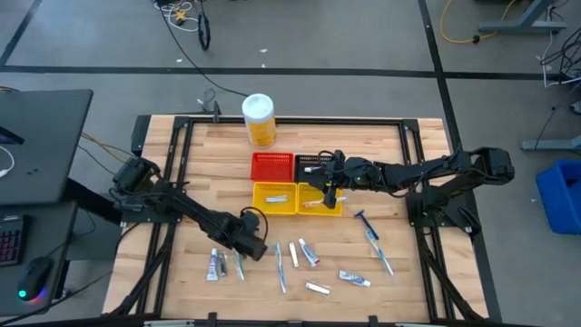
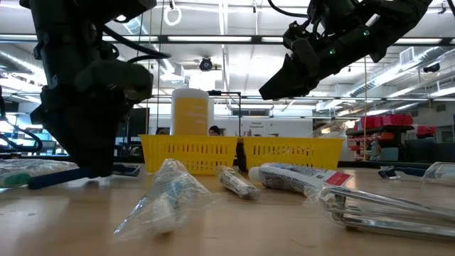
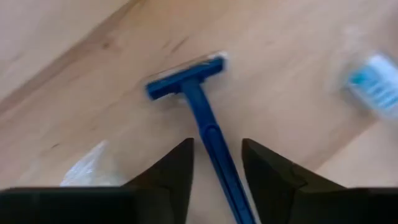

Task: Pick & Place Travel size toiletries
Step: Put the blue razor into the red bin

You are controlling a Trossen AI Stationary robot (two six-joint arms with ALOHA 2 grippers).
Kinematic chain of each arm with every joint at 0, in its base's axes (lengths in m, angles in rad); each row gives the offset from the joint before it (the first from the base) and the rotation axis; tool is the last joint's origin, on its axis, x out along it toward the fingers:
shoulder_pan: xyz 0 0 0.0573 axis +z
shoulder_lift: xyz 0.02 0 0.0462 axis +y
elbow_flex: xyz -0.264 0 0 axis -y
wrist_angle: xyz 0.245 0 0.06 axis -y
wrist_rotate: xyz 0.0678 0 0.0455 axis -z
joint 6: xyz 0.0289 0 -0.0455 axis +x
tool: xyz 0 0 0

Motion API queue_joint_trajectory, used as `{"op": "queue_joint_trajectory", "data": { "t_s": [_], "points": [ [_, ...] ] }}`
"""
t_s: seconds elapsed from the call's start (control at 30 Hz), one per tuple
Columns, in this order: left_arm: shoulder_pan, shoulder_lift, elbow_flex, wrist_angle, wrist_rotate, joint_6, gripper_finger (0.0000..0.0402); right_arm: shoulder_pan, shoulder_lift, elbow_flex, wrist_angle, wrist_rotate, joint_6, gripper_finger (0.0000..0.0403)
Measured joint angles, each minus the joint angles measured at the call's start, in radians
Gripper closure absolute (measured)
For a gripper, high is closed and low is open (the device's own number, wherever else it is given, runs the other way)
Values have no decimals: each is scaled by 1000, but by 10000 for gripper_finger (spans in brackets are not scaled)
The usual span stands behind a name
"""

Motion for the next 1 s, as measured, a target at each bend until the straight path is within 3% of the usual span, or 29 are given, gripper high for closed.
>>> {"op": "queue_joint_trajectory", "data": {
  "t_s": [0.33, 0.53, 0.73, 1.0],
  "points": [
    [2, -1, 0, -14, 22, 1, 363, 0, 0, 0, 0, 0, 0, 196],
    [2, -36, 20, -8, 11, 9, 352, 0, 0, 0, 0, 0, 0, 198],
    [8, -66, 122, -18, -21, 165, 363, 0, 0, 0, -1, 0, 0, 193],
    [160, -70, 292, -278, -154, 346, 358, 0, 0, 0, 0, -2, 2, 199]
  ]
}}
